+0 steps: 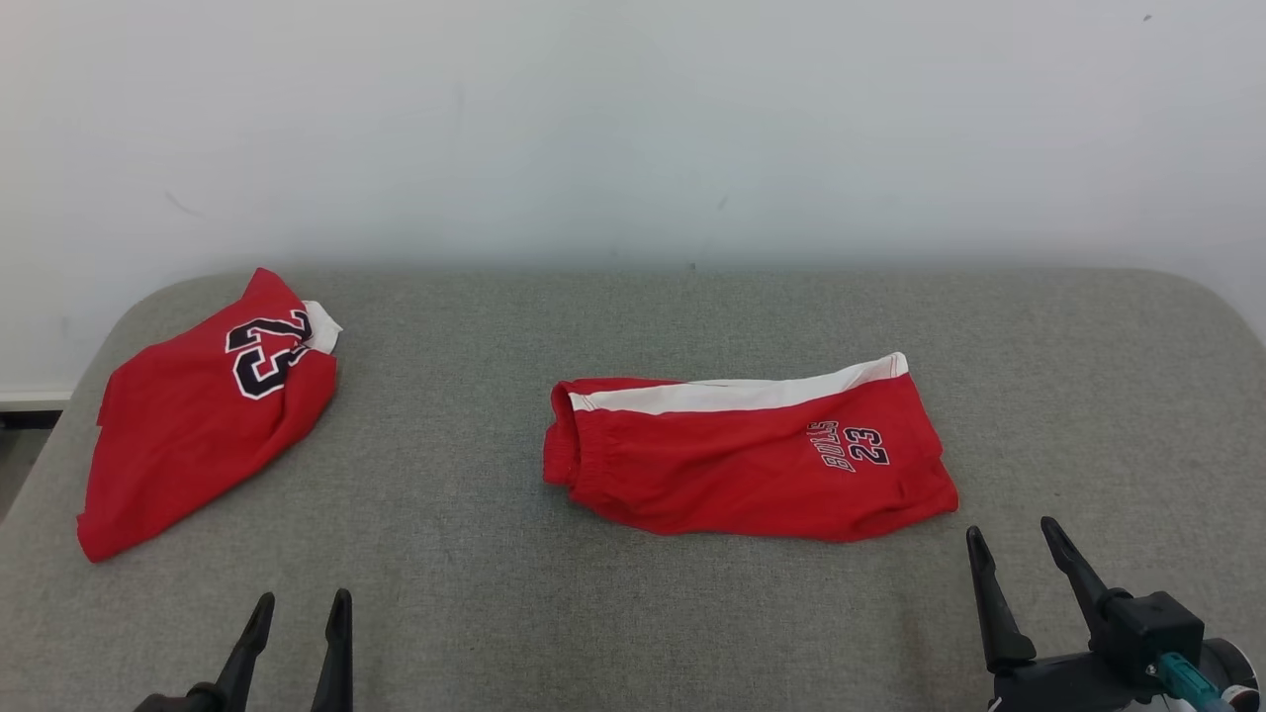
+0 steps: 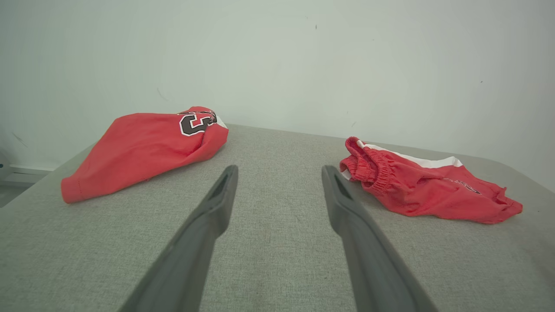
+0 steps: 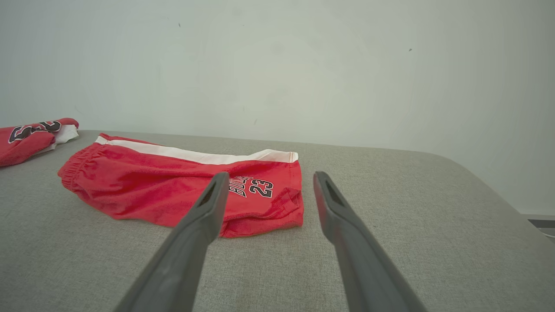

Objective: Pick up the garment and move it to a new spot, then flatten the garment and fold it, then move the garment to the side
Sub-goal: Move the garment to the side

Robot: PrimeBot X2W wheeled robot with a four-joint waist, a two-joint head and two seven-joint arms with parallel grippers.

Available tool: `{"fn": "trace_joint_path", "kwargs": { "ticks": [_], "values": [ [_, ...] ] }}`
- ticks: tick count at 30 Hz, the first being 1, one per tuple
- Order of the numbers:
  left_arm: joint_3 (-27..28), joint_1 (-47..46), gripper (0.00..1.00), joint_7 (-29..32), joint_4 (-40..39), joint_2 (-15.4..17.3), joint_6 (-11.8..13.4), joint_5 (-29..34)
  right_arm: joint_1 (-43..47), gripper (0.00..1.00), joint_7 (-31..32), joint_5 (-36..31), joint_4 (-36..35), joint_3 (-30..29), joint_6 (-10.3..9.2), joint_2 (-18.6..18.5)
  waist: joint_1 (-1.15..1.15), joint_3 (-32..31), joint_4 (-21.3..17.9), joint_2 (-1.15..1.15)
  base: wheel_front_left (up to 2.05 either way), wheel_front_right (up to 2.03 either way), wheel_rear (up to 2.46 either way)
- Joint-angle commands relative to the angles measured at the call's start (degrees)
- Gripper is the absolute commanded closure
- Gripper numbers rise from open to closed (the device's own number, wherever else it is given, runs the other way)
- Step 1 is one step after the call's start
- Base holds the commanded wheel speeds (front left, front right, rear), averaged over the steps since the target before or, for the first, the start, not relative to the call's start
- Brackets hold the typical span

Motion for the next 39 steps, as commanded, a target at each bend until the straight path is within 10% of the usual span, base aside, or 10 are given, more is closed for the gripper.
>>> {"fn": "trace_joint_path", "kwargs": {
  "ticks": [1, 27, 39],
  "values": [
    [0.3, 0.7, 0.00, -0.1, 0.0, 0.6, 0.2, -0.2, 0.3, 0.00, -0.4, -0.2, 0.3, -0.1, -0.08, -0.1, 0.00, 0.1, -0.3, 0.00, 0.00, 0.00, 0.00],
    [-1.8, -1.1, 0.00, -0.7, 1.1, -0.2, -0.1, -0.4, -1.3, 0.00, 1.1, 3.1, 0.4, 0.0, -0.08, -0.1, 0.00, 1.5, -0.3, 0.00, 0.00, 0.00, 0.00],
    [-2.9, -1.8, 0.00, -0.8, 1.1, -0.1, -0.5, -0.6, -13.0, 0.00, 27.0, 9.9, -0.4, 1.1, -0.06, -0.2, 0.00, 2.5, -0.2, 0.00, 0.00, 0.00, 0.00]
  ]
}}
